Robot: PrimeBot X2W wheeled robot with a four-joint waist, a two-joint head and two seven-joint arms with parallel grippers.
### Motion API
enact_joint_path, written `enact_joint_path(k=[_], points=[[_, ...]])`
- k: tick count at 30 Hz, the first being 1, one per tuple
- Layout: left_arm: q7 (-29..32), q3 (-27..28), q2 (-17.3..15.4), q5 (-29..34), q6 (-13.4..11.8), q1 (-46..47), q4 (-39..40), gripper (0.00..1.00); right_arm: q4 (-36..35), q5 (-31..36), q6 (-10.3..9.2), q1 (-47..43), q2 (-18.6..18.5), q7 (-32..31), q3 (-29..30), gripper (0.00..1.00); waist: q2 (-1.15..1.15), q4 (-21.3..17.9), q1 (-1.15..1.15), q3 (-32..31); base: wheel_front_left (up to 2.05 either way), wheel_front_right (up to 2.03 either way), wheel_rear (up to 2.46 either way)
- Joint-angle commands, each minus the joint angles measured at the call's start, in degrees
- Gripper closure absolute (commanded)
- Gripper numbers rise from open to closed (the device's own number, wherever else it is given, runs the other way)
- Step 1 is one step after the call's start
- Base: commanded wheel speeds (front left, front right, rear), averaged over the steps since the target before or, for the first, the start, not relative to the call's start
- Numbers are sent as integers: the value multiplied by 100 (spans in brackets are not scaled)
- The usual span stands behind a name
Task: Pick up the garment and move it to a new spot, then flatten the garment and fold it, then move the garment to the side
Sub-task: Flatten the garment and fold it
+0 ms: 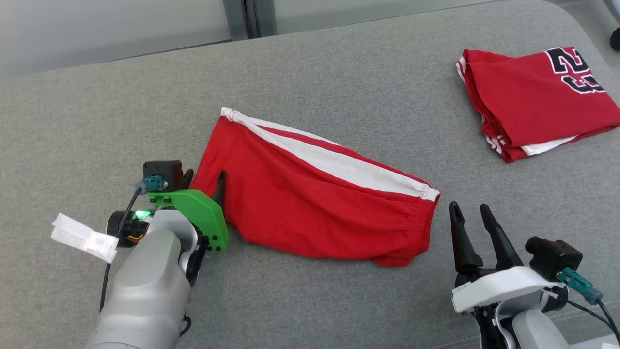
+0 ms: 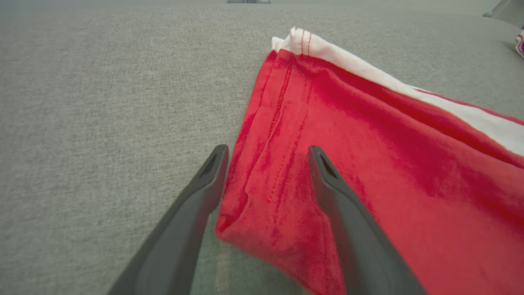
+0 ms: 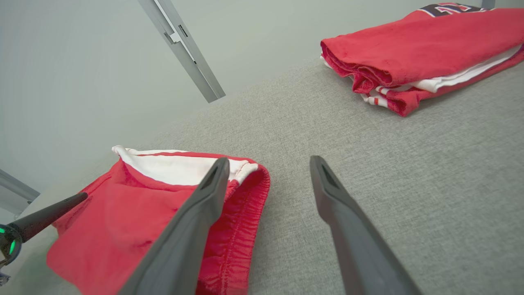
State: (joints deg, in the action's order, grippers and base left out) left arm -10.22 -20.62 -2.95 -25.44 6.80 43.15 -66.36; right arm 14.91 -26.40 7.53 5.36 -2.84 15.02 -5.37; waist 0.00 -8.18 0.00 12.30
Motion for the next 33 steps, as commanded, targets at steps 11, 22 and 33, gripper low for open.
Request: enact_joint_path(k=[11,22,33], points=[[678,76,-37,-334,-16,-113,-355,0,-263,114,-10,-284,-11,20,177,0,0,-191,0,-267,0,0,0],[693,102,-167,-466,-1,14,-423,100,-313,73,-9,-313,-10,20,209,0,0,-315,0,-316,0,0,0],[250,259,-146,-824,47,-420,-273,100,-405,116,-10,-436,-11,20,358,0,0,-97,0,-530,0,0,0]])
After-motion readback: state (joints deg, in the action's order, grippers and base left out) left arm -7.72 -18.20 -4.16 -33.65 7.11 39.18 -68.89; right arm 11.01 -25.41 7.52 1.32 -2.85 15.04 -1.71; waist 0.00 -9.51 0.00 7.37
